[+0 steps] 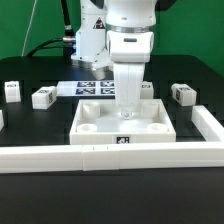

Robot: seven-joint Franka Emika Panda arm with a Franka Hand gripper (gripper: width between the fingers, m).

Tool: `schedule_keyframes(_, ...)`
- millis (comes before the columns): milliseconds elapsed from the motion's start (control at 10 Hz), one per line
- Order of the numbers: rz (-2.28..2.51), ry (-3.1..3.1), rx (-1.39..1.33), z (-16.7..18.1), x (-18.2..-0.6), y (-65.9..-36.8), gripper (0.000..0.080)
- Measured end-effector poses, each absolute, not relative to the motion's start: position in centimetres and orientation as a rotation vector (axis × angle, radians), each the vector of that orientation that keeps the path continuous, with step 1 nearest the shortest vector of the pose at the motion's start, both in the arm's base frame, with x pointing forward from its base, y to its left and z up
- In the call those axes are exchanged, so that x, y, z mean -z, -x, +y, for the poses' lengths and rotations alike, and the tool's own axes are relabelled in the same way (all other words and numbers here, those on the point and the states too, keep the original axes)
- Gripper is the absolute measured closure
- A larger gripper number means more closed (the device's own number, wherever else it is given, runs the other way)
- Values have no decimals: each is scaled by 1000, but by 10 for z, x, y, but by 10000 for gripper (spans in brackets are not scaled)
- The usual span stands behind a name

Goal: Assemble one leg

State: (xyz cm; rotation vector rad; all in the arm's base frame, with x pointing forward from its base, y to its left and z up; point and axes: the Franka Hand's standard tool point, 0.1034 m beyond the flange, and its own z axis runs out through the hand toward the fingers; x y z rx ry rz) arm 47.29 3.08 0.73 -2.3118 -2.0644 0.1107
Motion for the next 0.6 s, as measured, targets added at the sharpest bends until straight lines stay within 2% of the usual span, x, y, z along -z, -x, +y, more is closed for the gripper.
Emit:
schedule_keyframes(100,-2063,2314,-109,30,-8,-474,149)
schedule_keyframes(200,-2063,2314,-110,30,-8,-474,264)
schedule_keyframes(300,-2063,2314,-111,30,-7,-474,430)
schedule_keyframes(400,-2063,2314,-111,30,-7,-473,430)
schedule_keyframes(500,-2062,2314,-111,30,-7,-473,625)
schedule_keyframes(600,-2063,2314,-110,30,-7,-473,625)
